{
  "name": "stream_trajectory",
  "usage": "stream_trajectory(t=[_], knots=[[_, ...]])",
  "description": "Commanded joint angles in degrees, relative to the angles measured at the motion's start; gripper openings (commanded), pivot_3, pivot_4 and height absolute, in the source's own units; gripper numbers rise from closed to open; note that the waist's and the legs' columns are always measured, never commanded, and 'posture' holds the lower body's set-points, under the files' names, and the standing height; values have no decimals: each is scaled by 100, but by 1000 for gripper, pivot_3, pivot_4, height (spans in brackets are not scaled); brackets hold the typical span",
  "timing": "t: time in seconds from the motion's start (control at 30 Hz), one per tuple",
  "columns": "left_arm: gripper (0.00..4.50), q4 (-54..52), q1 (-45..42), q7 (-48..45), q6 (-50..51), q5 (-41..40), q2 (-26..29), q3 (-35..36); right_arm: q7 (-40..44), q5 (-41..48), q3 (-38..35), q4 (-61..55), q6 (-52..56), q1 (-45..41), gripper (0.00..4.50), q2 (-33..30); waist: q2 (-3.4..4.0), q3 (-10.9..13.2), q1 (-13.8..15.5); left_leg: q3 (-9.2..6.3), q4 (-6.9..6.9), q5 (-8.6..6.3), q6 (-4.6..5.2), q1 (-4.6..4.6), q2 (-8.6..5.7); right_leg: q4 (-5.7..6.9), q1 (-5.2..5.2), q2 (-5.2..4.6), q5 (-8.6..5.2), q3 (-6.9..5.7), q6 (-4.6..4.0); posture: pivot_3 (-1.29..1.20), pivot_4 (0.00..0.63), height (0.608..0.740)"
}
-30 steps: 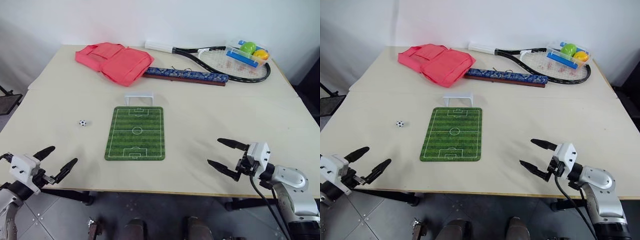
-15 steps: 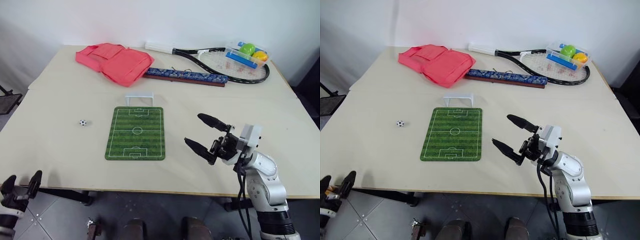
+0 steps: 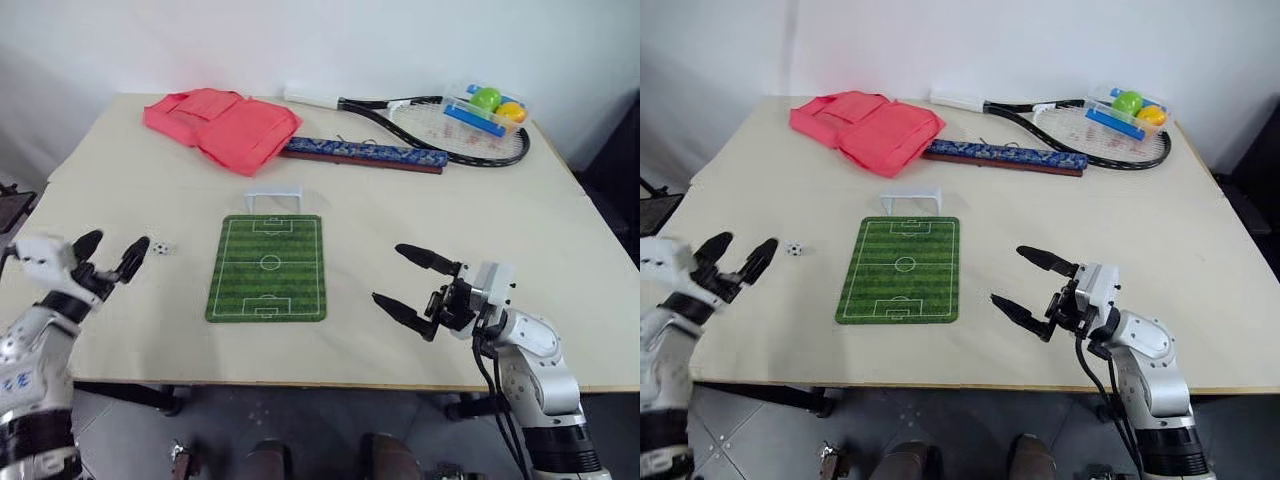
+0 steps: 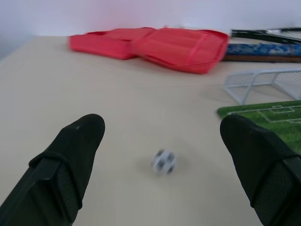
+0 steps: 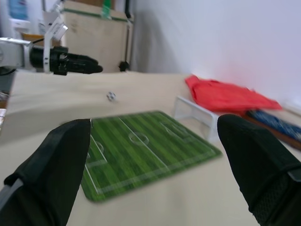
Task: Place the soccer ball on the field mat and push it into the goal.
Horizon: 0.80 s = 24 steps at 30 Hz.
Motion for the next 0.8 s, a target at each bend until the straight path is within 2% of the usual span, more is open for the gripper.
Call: stream_trajectory(t=[0.03,0.17,0.4,0.43,0.5,0.57,0.8], knots=[[4469,906,-583,-43,-122,403,149,-294,-78,-9,-62,-157,-125,36,4500,-5,0,0,-45,0,-3,0,-1,-3,2,1,-8,1,-1,-5,-1,0,150,740],[4469,1962,-1252,47,-305,804,199,-603,-234,-49,-39,-331,-85,185,4500,37,-3,0,-46,1,7,1,-1,-18,3,2,-17,2,0,-8,-1,0,150,740],[4469,2650,-1504,-77,-574,985,139,-712,-494,-81,-20,-581,-53,403,4500,56,-3,0,-54,3,8,1,-1,-18,3,7,-19,2,0,-5,1,0,150,740],[4172,2696,-1519,-108,-579,966,128,-704,-517,-75,-20,-611,-45,423,4500,52,-3,0,-50,3,12,0,-1,-18,3,8,-19,2,0,-5,1,0,150,740],[3927,2776,-1546,-102,-612,982,116,-703,-549,-68,-23,-647,-39,450,4500,43,-3,0,-44,4,14,0,-1,-18,3,9,-18,2,0,-4,1,0,150,740],[3379,2820,-1564,-140,-623,957,99,-690,-567,-61,-24,-671,-33,473,4500,32,-2,0,-38,4,14,0,-1,-17,3,12,-18,1,0,-4,1,0,150,740],[1068,2778,-1496,-222,-601,883,-21,-686,-586,-49,-25,-698,-63,585,4500,31,-2,0,35,6,14,0,-1,-16,3,13,-18,1,0,-1,0,0,150,740]])
